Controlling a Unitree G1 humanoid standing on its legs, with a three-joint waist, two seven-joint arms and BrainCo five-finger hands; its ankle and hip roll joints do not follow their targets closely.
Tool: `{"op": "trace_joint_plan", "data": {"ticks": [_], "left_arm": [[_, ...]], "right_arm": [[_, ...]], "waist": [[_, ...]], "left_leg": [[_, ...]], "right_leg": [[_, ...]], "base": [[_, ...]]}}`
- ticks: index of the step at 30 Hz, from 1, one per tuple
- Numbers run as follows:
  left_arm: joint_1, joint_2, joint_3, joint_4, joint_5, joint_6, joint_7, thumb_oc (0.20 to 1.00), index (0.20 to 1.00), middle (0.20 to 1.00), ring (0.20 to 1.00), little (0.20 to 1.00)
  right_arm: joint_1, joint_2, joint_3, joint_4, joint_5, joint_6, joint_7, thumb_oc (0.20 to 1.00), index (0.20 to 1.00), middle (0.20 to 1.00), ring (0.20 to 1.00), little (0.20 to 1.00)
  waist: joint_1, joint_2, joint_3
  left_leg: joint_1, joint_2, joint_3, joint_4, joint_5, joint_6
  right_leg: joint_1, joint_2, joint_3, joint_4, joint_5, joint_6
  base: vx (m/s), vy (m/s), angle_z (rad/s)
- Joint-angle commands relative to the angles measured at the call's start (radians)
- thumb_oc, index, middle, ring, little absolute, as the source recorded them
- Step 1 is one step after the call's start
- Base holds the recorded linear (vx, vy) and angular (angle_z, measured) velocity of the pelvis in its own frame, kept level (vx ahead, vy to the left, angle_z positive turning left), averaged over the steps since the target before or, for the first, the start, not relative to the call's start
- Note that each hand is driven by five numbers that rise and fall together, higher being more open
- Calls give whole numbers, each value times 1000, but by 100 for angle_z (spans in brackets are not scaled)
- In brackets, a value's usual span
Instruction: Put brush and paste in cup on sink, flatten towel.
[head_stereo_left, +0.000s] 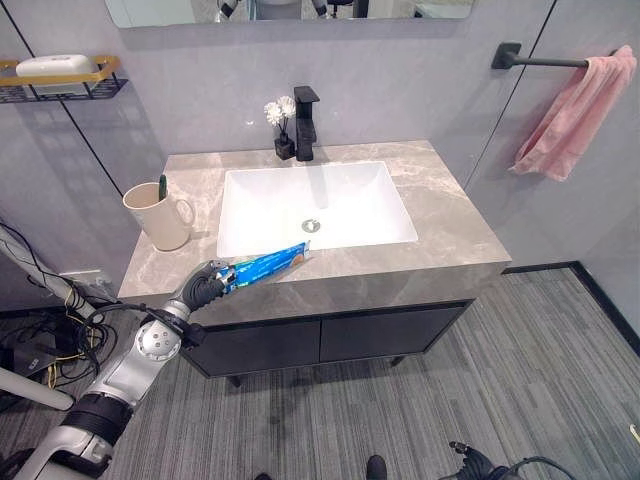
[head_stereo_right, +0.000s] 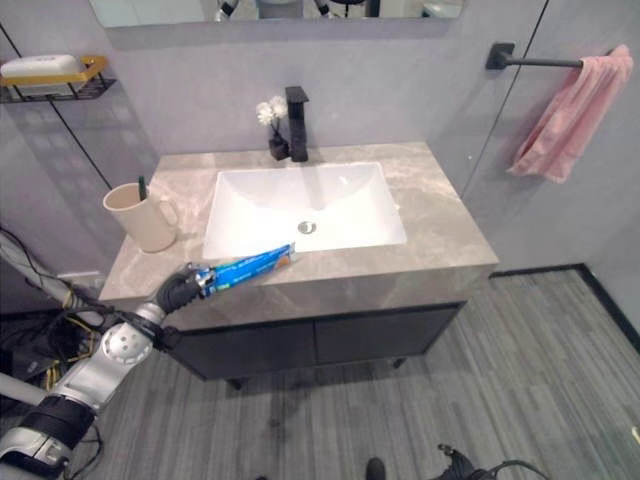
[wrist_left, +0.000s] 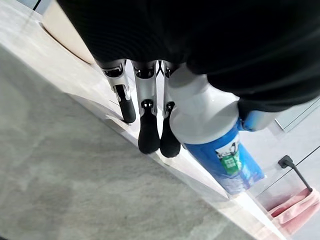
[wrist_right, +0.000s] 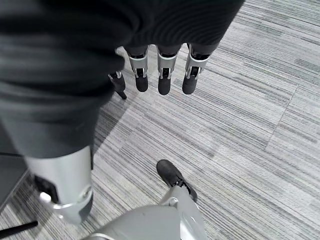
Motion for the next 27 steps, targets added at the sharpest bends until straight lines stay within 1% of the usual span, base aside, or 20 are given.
{"op": "trace_joint_plan", "data": {"ticks": [1,2,3,4,5,6,8,11,12,13,14,22,23,25,27], "left_arm": [[-48,15,51,17,36,-26,32,200,200,200,200,200],[-48,15,51,17,36,-26,32,200,200,200,200,200],[-51,10,63,30,57,-26,52,200,200,200,200,200],[-52,10,62,31,58,-27,53,200,200,200,200,200],[-64,-4,68,54,86,-26,78,200,200,200,200,200],[-65,-5,66,55,86,-26,79,200,200,200,200,200],[-91,-25,72,69,119,-23,123,200,200,200,200,200],[-128,-37,70,81,140,-21,171,200,200,200,200,200],[-129,-37,69,81,141,-21,171,200,200,200,200,200],[-155,-51,73,82,137,-17,203,200,200,200,200,200],[-157,-51,72,83,137,-17,204,200,200,200,200,200],[-258,-93,79,90,64,-18,273,200,200,200,200,200],[-279,-101,83,83,39,-18,288,200,200,200,200,200],[-288,-105,85,85,28,-18,292,200,200,200,200,200],[-319,-126,95,83,-33,-26,314,200,200,200,200,200]], "right_arm": [[-46,3,-45,37,106,-7,-33,1000,1000,1000,1000,1000],[-46,3,-45,37,106,-7,-33,1000,1000,1000,1000,1000],[-49,4,-78,30,148,-11,-43,1000,1000,1000,1000,1000],[-49,3,-78,29,149,-11,-43,1000,1000,1000,1000,1000],[-54,5,-116,30,198,-16,-55,1000,1000,1000,1000,1000],[-54,5,-117,30,198,-16,-55,1000,1000,1000,1000,1000],[-58,3,-161,29,256,-24,-75,1000,1000,1000,1000,1000],[-64,-6,-183,33,286,-28,-96,1000,1000,1000,1000,1000],[-64,-6,-184,33,286,-28,-96,1000,1000,1000,1000,1000],[-67,-12,-197,35,300,-30,-109,1000,1000,1000,1000,1000],[-67,-12,-198,36,300,-30,-109,1000,1000,1000,1000,1000],[-75,-58,-289,30,388,-38,-159,1000,1000,1000,1000,1000],[-73,-72,-310,-1,401,-42,-177,1000,1000,1000,1000,1000],[-70,-78,-318,-14,405,-42,-179,1000,1000,1000,1000,1000],[-64,-102,-355,-70,419,-47,-203,1000,1000,1000,1000,1000]], "waist": [[-2,-26,-5],[-2,-26,-5],[-5,-24,-13],[-5,-24,-13],[-11,-21,-20],[-10,-21,-19],[-16,-21,-29],[-21,-21,-38],[-21,-21,-37],[-26,-22,-42],[-26,-22,-42],[-45,-27,-56],[-51,-28,-59],[-52,-28,-59],[-60,-29,-62]], "left_leg": [[18,20,-60,17,-24,-19],[19,20,-60,17,-24,-19],[22,18,-60,17,-24,-19],[23,18,-60,17,-24,-19],[27,16,-60,17,-24,-17],[27,16,-60,17,-24,-17],[33,13,-60,17,-27,-15],[38,11,-58,17,-29,-13],[38,11,-58,17,-29,-13],[41,9,-57,17,-30,-12],[41,9,-57,17,-30,-12],[52,6,-50,17,-34,-9],[54,6,-47,17,-35,-9],[55,6,-46,17,-35,-8],[58,5,-42,17,-38,-7]], "right_leg": [[15,-86,25,6,57,90],[15,-87,25,6,57,91],[20,-86,26,6,55,89],[20,-86,25,6,55,89],[24,-87,27,6,54,89],[24,-87,27,6,54,89],[29,-89,28,6,54,90],[32,-91,31,6,55,90],[32,-91,31,6,55,90],[33,-92,33,6,57,90],[34,-92,33,6,57,90],[36,-94,41,6,61,93],[35,-93,44,6,62,94],[35,-93,45,6,62,94],[34,-93,48,6,64,95]], "base": [[0,0,0],[0,0,0],[0,0,0],[-39,-5,0],[0,0,0],[0,0,0],[0,0,0],[0,0,0],[0,0,0],[0,0,0],[0,0,0],[0,0,0],[0,0,0],[0,0,0],[0,0,0]]}}
